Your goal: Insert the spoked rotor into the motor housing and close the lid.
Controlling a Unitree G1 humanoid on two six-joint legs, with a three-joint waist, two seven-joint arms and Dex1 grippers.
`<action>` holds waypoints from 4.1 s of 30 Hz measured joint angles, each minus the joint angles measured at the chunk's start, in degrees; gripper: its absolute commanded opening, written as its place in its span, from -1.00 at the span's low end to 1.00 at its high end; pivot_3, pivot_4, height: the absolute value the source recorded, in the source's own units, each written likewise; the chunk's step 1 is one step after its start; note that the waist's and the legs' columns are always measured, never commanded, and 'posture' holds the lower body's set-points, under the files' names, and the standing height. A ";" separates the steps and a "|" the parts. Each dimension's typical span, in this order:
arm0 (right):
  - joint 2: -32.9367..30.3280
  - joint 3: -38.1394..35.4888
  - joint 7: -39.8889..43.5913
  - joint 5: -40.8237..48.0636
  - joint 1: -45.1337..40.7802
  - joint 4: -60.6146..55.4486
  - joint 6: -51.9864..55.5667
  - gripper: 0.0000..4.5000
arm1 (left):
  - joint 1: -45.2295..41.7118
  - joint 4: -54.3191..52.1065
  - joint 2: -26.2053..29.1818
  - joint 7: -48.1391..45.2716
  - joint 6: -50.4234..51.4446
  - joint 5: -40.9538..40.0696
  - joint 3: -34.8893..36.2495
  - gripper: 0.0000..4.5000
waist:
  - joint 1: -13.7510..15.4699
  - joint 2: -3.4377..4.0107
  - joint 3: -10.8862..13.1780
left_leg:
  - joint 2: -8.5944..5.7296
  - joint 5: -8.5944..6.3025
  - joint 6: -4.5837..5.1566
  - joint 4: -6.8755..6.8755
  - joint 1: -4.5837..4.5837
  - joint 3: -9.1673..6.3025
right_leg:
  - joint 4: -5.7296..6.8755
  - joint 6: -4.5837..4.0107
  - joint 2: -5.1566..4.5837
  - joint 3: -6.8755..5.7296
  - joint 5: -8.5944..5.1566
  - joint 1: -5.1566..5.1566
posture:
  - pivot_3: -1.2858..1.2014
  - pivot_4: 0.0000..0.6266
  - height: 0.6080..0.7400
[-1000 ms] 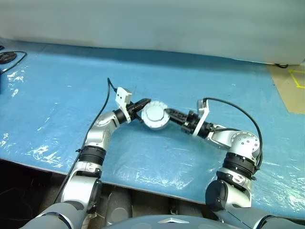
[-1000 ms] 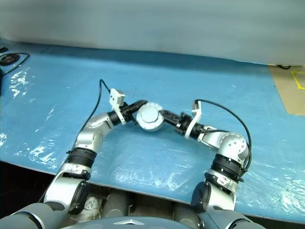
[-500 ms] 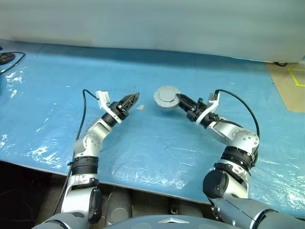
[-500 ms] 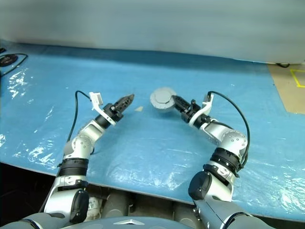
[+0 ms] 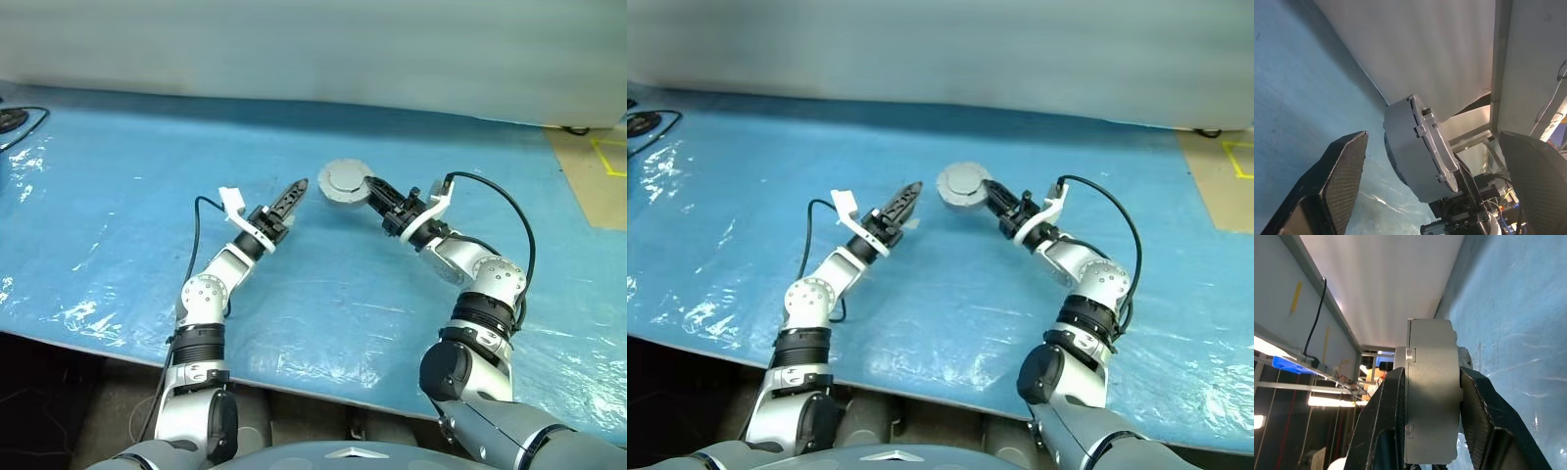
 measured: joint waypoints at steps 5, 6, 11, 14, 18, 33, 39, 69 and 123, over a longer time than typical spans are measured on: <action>-0.77 3.04 1.41 2.20 -0.03 -0.28 0.48 -0.47 | -0.04 0.35 -0.10 0.80 -0.27 0.12 0.00 0.99 | 0.08 -0.01 0.00 | -0.02 0.01 0.02 0.04 -0.01 -0.03 | 0.01 0.02 -0.01 -0.01 0.01 0.01 | 0.03 -0.52 1.00; -0.77 3.71 1.55 2.66 -0.01 -0.46 0.48 -0.47 | -0.06 0.60 -0.18 0.88 -0.27 0.18 -0.07 0.99 | 0.07 -0.01 0.00 | -0.02 0.01 0.01 0.06 -0.01 -0.04 | 0.02 0.03 -0.01 -0.01 0.01 0.01 | 0.03 -0.52 1.00; -0.77 7.26 2.01 3.94 1.50 -3.14 0.53 -0.47 | -0.87 1.91 -0.90 0.98 -0.40 0.28 0.02 0.99 | 0.11 -0.01 0.00 | -0.02 0.01 0.01 0.12 -0.01 -0.07 | 0.02 0.05 -0.01 -0.02 0.03 0.06 | 0.03 -0.52 1.00; -0.85 8.82 2.05 4.04 2.57 -4.06 0.44 -0.47 | -1.82 2.50 -1.18 0.99 -0.48 0.17 0.05 0.99 | 0.13 -0.01 0.01 | -0.02 0.01 0.01 0.17 -0.03 -0.09 | 0.03 0.07 -0.01 -0.02 0.04 0.07 | 0.03 -0.52 1.00; -0.70 11.81 2.46 4.28 3.98 -4.96 0.50 -0.47 | -2.96 3.24 -1.72 0.73 0.55 -0.24 -0.25 0.99 | 0.09 -0.02 0.01 | -0.02 0.01 0.01 0.22 -0.03 -0.10 | 0.04 0.08 -0.01 -0.02 0.05 0.09 | 0.03 -0.52 1.00; -1.86 15.78 6.20 4.39 4.42 -3.68 -2.73 -0.47 | -2.72 3.44 -1.83 0.67 4.23 -2.78 0.23 0.23 | 0.11 -0.02 0.01 | -0.01 0.01 0.02 0.35 -0.11 -0.17 | 0.08 0.11 0.00 -0.04 0.07 0.10 | 0.03 -0.52 1.00; -1.77 16.04 6.53 4.39 3.70 -2.25 -3.99 -0.47 | -2.73 3.86 -2.31 0.74 4.09 -4.06 0.92 0.20 | 0.12 -0.02 0.01 | 0.00 0.03 0.06 0.43 -0.13 -0.18 | 0.11 0.10 -0.01 -0.05 0.07 0.10 | 0.03 -0.52 1.00; -0.32 14.59 1.89 5.25 0.15 1.61 -19.20 0.72 | -6.66 10.67 -3.49 3.02 -19.80 -1.63 10.94 0.18 | 0.04 -0.08 0.05 | 0.05 0.12 0.20 0.59 -0.24 -0.23 | 0.12 0.14 0.03 -0.09 0.11 0.10 | 0.03 -0.52 1.00; -8.69 42.33 15.00 -34.11 7.21 -7.09 -52.70 0.74 | -6.50 22.68 17.20 -1.24 -60.62 25.99 1.82 0.98 | 0.27 -0.55 0.18 | 0.11 -0.01 -0.02 1.14 -0.29 -0.47 | 0.39 0.34 0.02 -0.15 0.32 0.23 | 0.03 -0.52 1.00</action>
